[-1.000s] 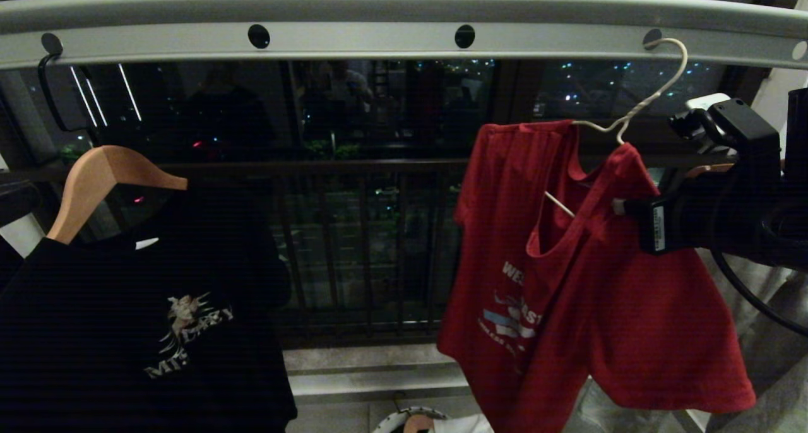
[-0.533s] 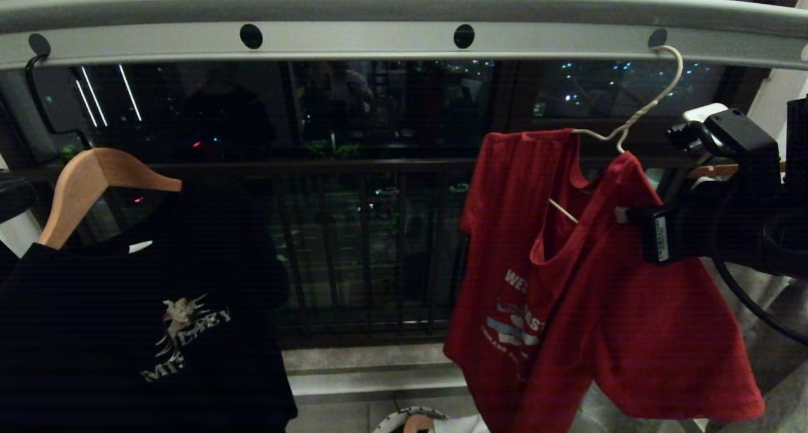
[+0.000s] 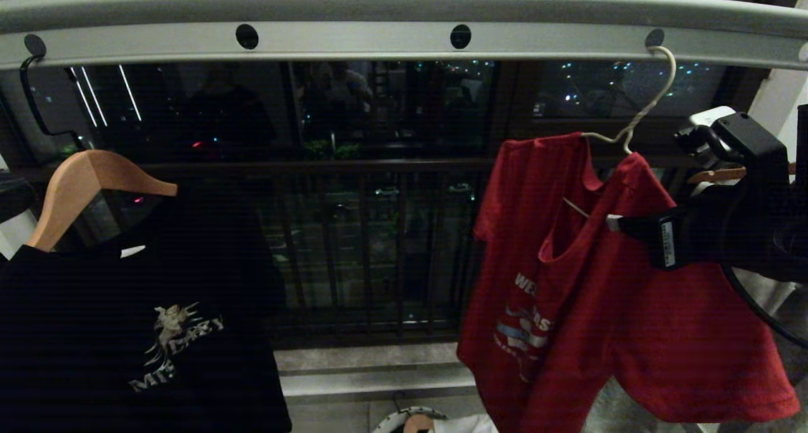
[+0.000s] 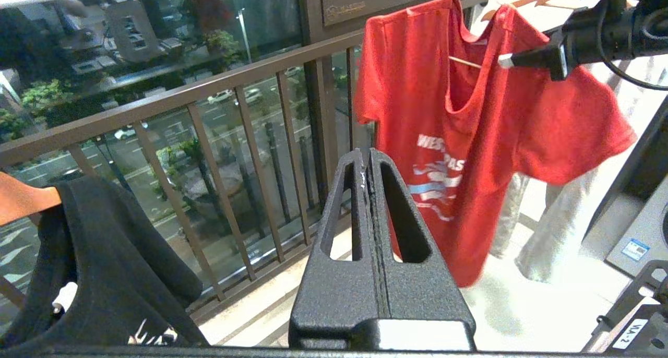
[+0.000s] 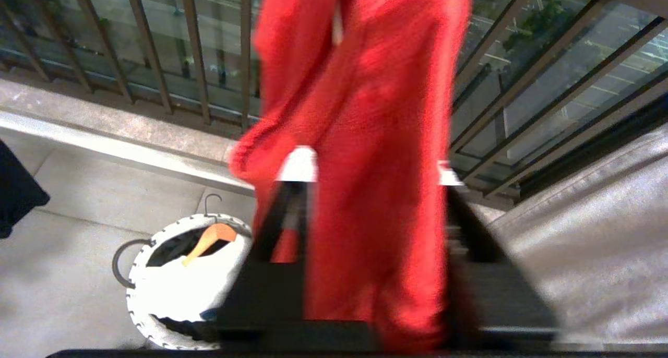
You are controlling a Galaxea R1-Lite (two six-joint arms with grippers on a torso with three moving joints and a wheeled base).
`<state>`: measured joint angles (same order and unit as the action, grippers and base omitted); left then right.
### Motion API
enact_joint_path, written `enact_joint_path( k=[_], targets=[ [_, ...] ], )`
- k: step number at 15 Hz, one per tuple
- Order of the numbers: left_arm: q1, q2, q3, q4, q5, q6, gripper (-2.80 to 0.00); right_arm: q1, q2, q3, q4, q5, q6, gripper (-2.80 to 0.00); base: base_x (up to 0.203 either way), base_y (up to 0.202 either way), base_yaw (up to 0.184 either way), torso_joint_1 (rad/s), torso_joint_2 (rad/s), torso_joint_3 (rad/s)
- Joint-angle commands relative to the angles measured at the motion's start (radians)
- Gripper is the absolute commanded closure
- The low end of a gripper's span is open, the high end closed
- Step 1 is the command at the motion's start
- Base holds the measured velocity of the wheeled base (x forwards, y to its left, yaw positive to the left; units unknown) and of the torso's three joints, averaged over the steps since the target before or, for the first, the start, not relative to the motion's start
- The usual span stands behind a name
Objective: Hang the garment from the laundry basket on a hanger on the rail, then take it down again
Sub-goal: Hang the clothes rack on the clothesline
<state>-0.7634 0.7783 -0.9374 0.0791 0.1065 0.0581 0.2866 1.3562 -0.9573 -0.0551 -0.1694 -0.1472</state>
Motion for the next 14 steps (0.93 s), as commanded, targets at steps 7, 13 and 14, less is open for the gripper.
enact_joint_path(
  k=[7, 13, 14],
  targets=[
    [-0.001, 0.001, 0.001, 0.001, 0.001, 0.0, 0.0, 0.0, -0.105, 0.071, 0.001, -0.001, -0.009, -2.8, 0.0, 0.0, 0.0, 0.0, 0.0, 0.0],
    [-0.001, -0.002, 0.0, 0.001, 0.001, 0.002, 0.0, -0.022, -0.243, 0.169, 0.003, -0.018, -0.016, -2.8, 0.0, 0.0, 0.0, 0.0, 0.0, 0.0],
    [-0.001, -0.003, 0.0, 0.001, 0.001, 0.002, 0.0, -0.032, -0.247, 0.168, 0.003, -0.018, -0.017, -2.8, 0.0, 0.0, 0.0, 0.0, 0.0, 0.0]
  ],
)
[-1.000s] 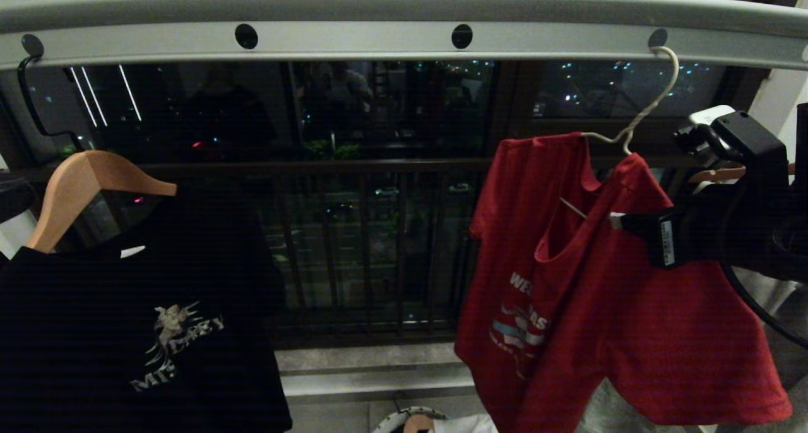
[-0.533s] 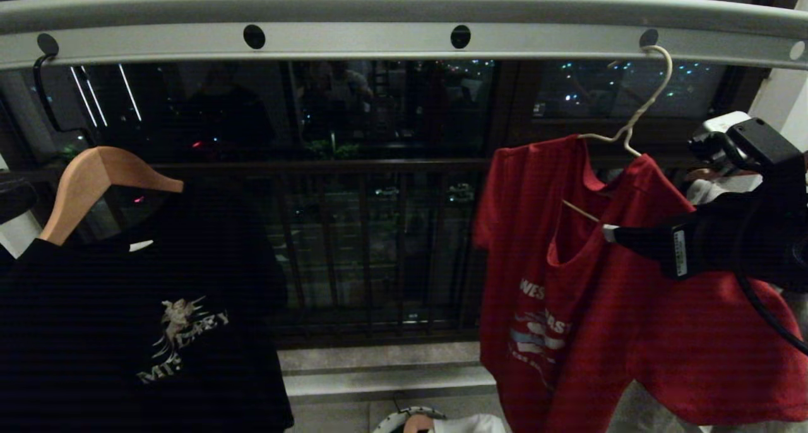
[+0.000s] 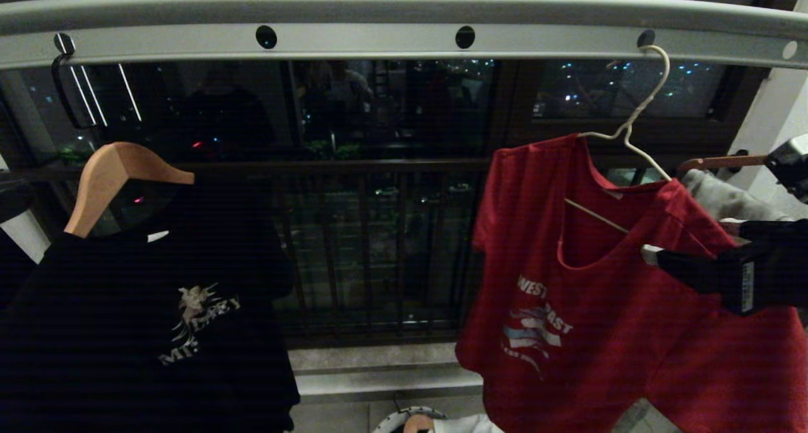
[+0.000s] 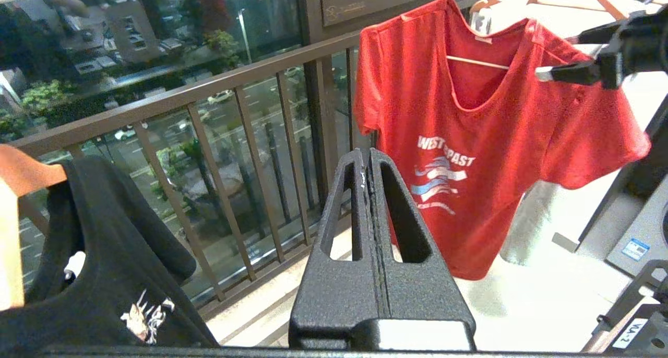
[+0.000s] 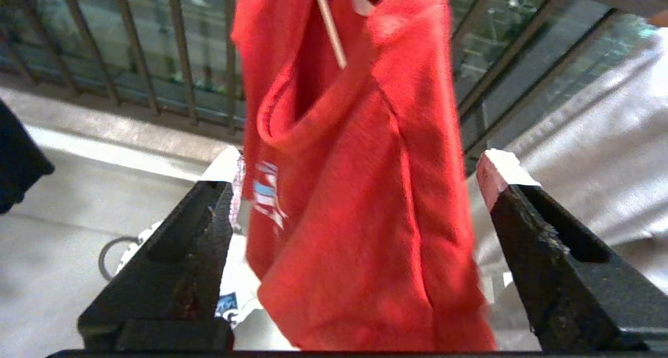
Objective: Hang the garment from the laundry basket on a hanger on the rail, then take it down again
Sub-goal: Hang the clothes rack on the clothesline, then take the clothes off the clothes rack
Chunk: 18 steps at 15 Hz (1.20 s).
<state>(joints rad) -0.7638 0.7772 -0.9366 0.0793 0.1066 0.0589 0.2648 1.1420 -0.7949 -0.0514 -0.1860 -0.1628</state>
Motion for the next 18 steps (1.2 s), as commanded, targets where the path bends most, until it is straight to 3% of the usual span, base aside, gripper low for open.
enact_joint_path(
  k=[1, 13, 14, 18],
  targets=[
    [0.0, -0.004, -0.002, 0.0, 0.001, 0.001, 0.0, -0.019, -0.041, 0.005, -0.001, -0.001, -0.001, -2.8, 0.0, 0.0, 0.0, 0.0, 0.0, 0.0],
    [0.0, -0.012, -0.005, 0.0, 0.001, 0.001, 0.0, -0.096, -0.151, 0.042, -0.001, 0.0, 0.0, -2.8, 0.0, 0.0, 0.0, 0.0, 0.0, 0.0],
    [0.0, -0.013, -0.005, 0.0, 0.001, 0.002, 0.0, -0.095, -0.159, 0.041, 0.001, 0.004, 0.0, 0.0, 0.0, 0.0, 0.0, 0.0, 0.0, 0.0],
    [0.0, -0.012, -0.004, 0.0, 0.001, 0.002, 0.0, -0.035, -0.143, 0.014, 0.08, 0.037, -0.003, 0.0, 0.0, 0.0, 0.0, 0.0, 0.0, 0.0]
  ],
)
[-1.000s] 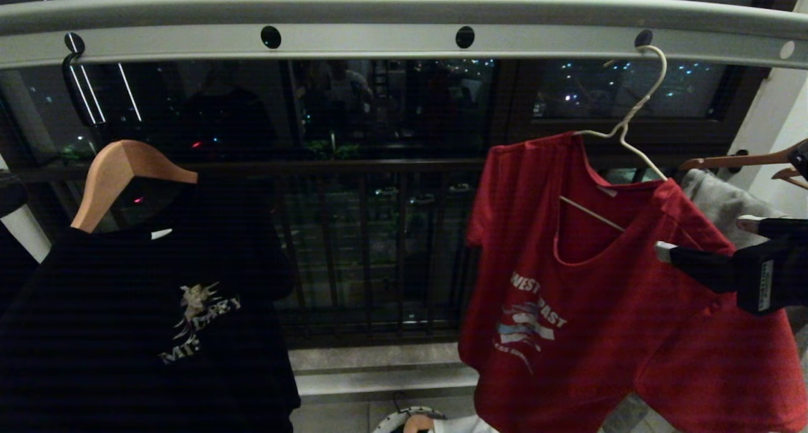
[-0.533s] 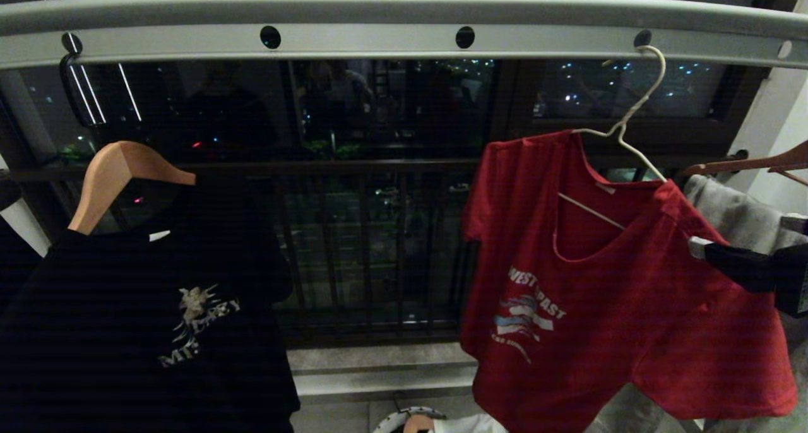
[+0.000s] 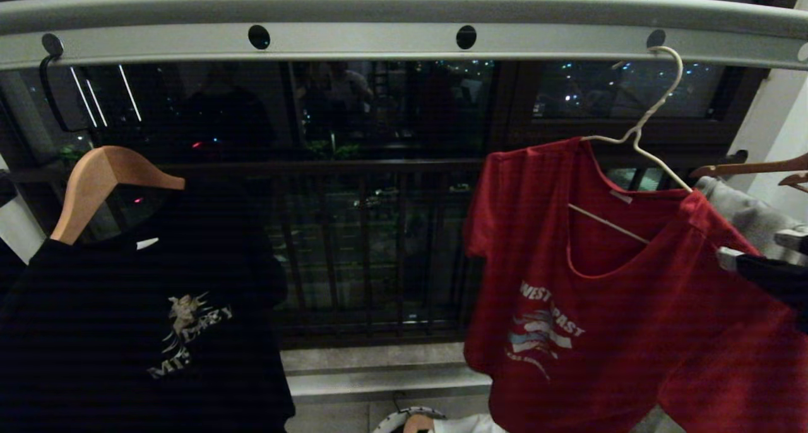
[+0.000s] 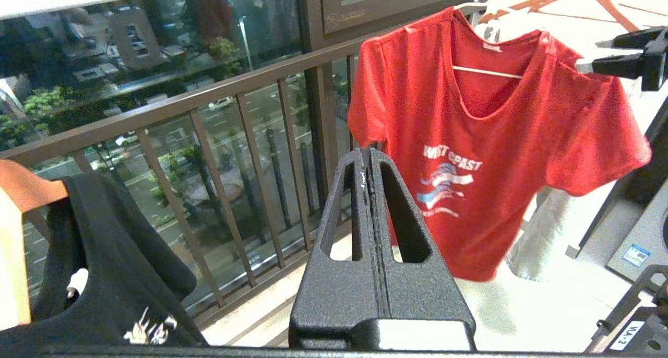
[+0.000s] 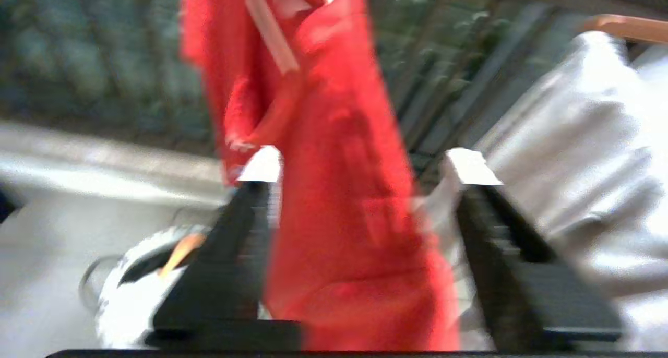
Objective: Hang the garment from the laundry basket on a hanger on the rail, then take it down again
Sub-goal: Take the clothes off the clothes rack
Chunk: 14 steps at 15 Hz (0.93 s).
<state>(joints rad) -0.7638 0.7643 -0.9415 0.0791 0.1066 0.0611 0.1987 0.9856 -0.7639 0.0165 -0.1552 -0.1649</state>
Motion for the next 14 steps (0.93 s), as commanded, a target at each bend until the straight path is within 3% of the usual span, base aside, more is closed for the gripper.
enact_joint_path(
  k=[1, 5, 14],
  targets=[
    [0.0, 0.002, 0.001, 0.001, 0.001, 0.0, 0.0, 0.06, 0.033, -0.029, 0.015, 0.01, 0.001, 0.0, 0.0, 0.0, 0.0, 0.0, 0.0, 0.0],
    [0.0, 0.006, 0.003, 0.001, 0.001, 0.0, 0.0, 0.204, 0.117, -0.097, 0.018, 0.011, 0.004, 0.0, 0.0, 0.0, 0.0, 0.0, 0.0, 0.0],
    [0.0, 0.01, 0.003, 0.001, 0.001, -0.001, 0.0, 0.187, 0.419, -0.224, -0.105, 0.007, 0.037, 0.0, 0.0, 0.0, 0.0, 0.0, 0.0, 0.0]
  ],
)
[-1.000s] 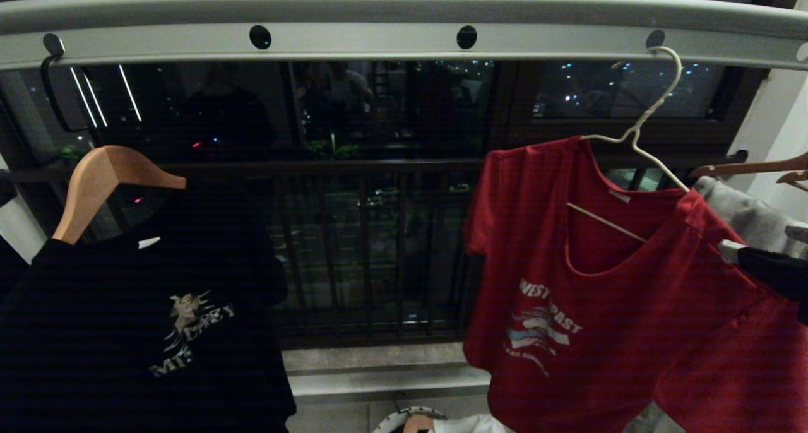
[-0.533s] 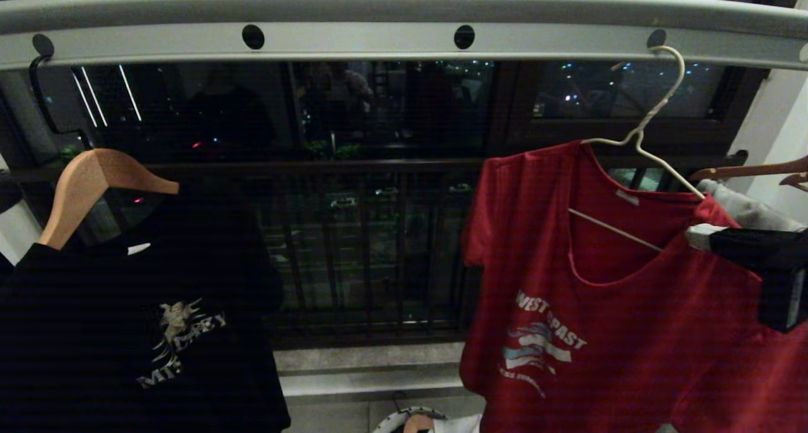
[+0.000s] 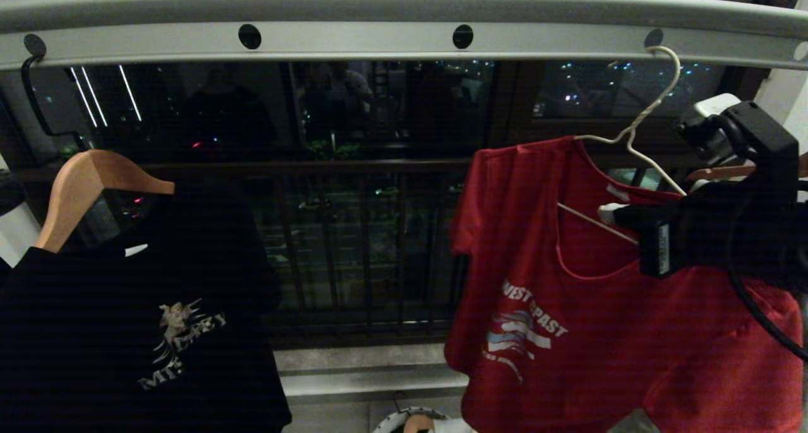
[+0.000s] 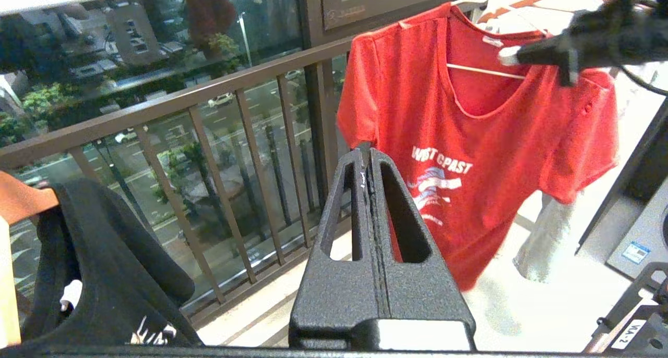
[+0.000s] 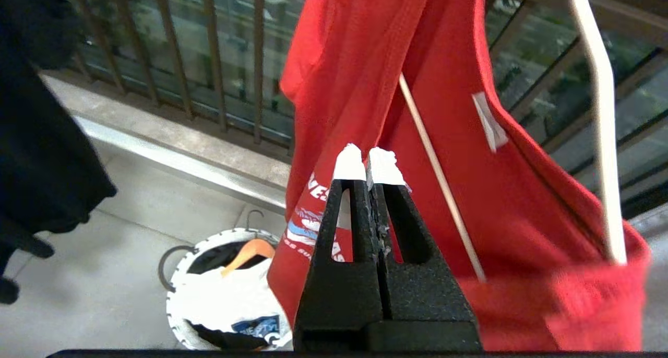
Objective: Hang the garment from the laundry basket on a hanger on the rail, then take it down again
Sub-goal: Take the clothes off the clothes rack
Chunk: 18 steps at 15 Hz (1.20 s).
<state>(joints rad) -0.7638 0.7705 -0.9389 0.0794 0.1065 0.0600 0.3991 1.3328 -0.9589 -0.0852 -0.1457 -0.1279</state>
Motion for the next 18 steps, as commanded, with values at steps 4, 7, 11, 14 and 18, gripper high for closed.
enact_joint_path(
  k=[4, 7, 11, 14, 18],
  targets=[
    [0.0, 0.006, 0.003, 0.0, 0.001, 0.0, 0.0, -0.049, 0.13, -0.075, -0.055, -0.032, -0.009, 0.0, 0.0, 0.0, 0.0, 0.0, 0.0, 0.0],
    [0.0, 0.007, 0.003, 0.0, 0.001, 0.0, 0.0, -0.069, 0.136, -0.084, -0.064, -0.045, -0.033, 0.0, 0.0, 0.0, 0.0, 0.0, 0.0, 0.0],
    [0.0, 0.007, 0.003, 0.0, -0.001, 0.0, 0.0, -0.074, 0.152, -0.083, -0.106, -0.119, -0.068, 0.0, 0.0, 0.0, 0.0, 0.0, 0.0, 0.0],
    [0.0, 0.006, 0.003, 0.0, -0.001, 0.001, 0.0, -0.075, 0.152, -0.087, -0.108, -0.149, -0.076, 0.0, 0.0, 0.0, 0.0, 0.0, 0.0, 0.0],
    [0.0, 0.003, 0.003, 0.0, -0.001, 0.001, 0.0, -0.069, 0.133, -0.076, -0.106, -0.149, -0.079, 0.0, 0.0, 0.0, 0.0, 0.0, 0.0, 0.0]
  ],
)
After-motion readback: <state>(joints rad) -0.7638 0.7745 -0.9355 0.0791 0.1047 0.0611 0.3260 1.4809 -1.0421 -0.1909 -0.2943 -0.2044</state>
